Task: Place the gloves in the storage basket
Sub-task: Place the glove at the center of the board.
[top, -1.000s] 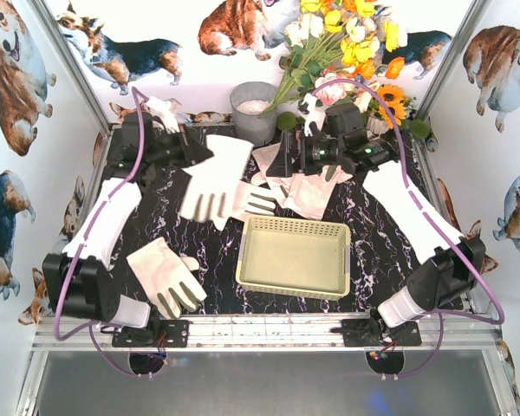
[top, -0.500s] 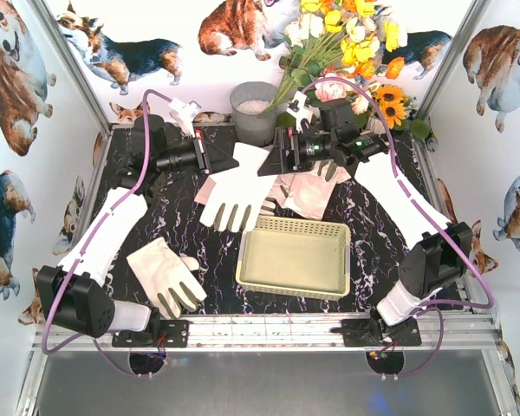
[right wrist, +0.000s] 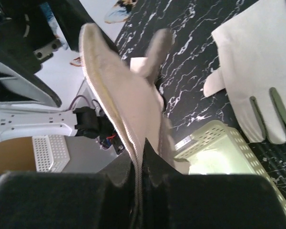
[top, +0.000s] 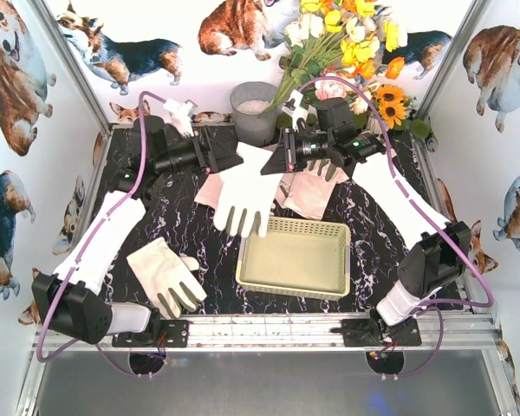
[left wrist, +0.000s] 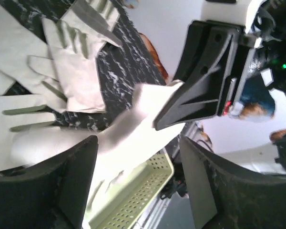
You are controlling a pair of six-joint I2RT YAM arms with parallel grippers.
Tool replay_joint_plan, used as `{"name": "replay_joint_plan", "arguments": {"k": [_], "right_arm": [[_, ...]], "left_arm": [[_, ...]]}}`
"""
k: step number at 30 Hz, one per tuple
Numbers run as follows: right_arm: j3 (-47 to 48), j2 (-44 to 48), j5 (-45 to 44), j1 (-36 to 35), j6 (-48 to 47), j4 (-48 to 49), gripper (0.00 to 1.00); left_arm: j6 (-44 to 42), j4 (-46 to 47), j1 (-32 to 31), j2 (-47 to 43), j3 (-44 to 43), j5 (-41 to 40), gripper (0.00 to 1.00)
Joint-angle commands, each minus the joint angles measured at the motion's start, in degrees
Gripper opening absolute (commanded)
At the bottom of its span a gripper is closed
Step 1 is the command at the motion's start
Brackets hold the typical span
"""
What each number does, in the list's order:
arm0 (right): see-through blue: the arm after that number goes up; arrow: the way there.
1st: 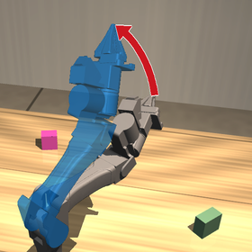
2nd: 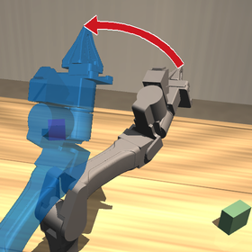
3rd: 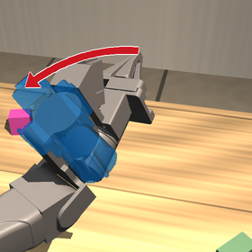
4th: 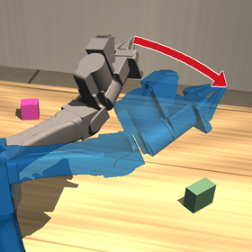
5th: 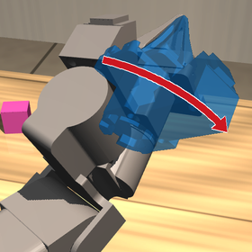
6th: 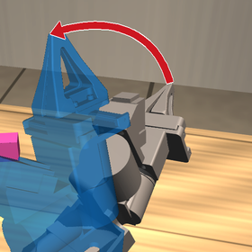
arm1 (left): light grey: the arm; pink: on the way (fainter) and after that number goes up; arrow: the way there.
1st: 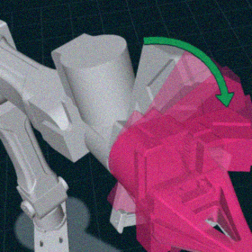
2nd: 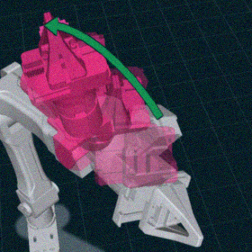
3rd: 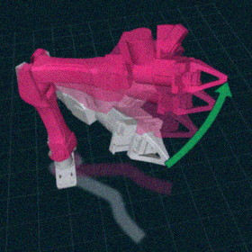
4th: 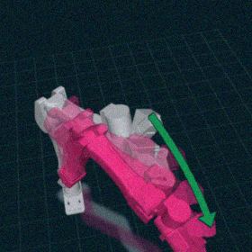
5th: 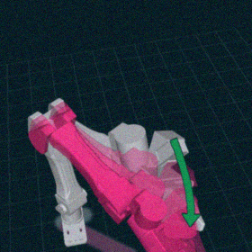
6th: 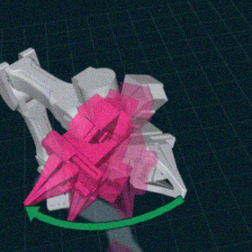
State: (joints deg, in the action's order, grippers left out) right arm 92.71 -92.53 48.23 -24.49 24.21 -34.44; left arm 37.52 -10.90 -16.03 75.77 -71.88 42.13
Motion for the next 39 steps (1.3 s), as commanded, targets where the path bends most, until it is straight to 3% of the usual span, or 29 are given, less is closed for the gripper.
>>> {"name": "replay_joint_plan", "arguments": {"k": [1,5,6,14,24,29,34,39], "right_arm": [[4.3,1.1,-7.1,-1.8,-1.4,1.5,0.00],[5.8,-0.4,-14.4,-3.7,-1.5,4.5,0.00],[6.0,-1.0,-15.0,-4.2,-1.7,6.5,0.00],[9.2,-9.4,-17.9,-9.5,-8.8,17.2,0.00],[16.1,-22.1,-22.9,-16.3,-19.6,32.7,0.00],[17.7,-25.6,-20.8,-20.2,-30.8,33.4,0.00],[10.7,-25.3,-18.6,-25.2,-39.2,30.9,0.00],[0.5,-22.8,-17.4,-29.8,-40.2,32.2,0.00]], "left_arm": [[-2.7,-6.7,1.9,-3.7,-3.8,-12.0,0.74],[-2.2,-15.7,7.1,-8.0,-5.4,-27.0,0.98],[-1.3,-18.0,9.0,-8.9,-5.5,-29.7,1.00],[2.5,-26.4,22.2,-16.0,-2.6,-35.9,1.00],[1.7,-37.5,24.8,-15.2,-9.7,-42.0,1.00],[1.2,-42.1,25.1,-17.1,-11.2,-45.5,1.00],[1.8,-45.9,25.1,-19.5,-9.8,-47.7,1.00],[1.6,-47.7,25.2,-21.5,-5.5,-47.1,1.00]]}}
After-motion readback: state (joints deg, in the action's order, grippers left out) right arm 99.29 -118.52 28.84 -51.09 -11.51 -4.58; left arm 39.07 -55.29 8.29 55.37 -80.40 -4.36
